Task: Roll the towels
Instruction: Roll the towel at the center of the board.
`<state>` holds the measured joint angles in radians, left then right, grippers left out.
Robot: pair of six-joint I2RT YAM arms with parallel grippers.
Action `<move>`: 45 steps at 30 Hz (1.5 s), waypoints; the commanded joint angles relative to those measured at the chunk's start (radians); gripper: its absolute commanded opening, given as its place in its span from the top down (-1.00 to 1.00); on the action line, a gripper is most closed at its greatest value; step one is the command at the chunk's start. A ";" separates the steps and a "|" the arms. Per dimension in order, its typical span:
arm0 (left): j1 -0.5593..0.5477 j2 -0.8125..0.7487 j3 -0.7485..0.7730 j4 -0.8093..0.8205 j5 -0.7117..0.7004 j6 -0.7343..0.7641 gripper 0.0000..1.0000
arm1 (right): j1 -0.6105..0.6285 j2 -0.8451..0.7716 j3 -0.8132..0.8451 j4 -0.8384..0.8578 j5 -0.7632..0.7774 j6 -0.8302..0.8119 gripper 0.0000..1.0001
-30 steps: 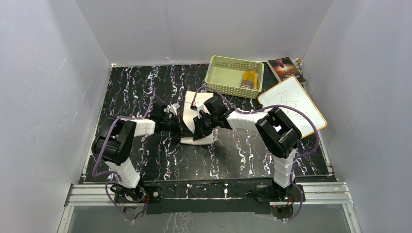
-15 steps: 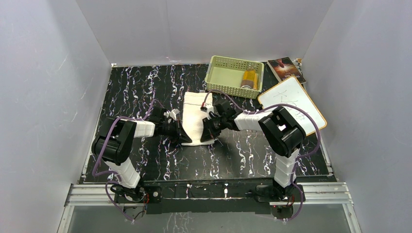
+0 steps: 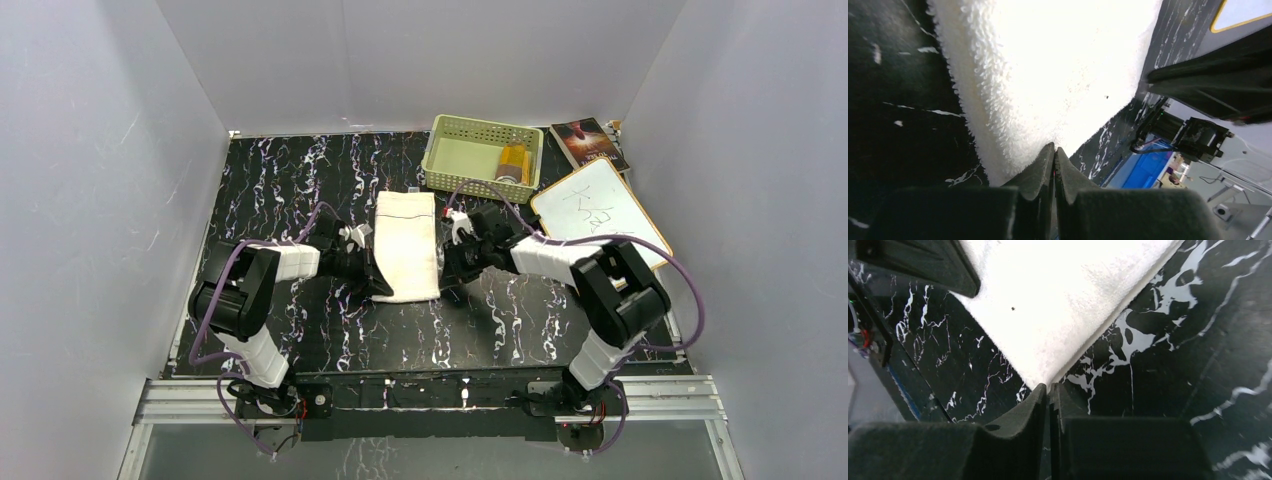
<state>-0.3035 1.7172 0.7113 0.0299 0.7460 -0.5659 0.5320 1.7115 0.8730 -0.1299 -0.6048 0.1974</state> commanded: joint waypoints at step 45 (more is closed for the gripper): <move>0.336 -0.270 0.089 -0.321 0.136 0.172 0.37 | 0.516 0.069 0.125 0.076 0.631 -0.823 0.59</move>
<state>0.0196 1.4750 0.7971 -0.2489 0.8474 -0.4118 1.0470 1.7817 0.9806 -0.0628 0.0311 -0.6540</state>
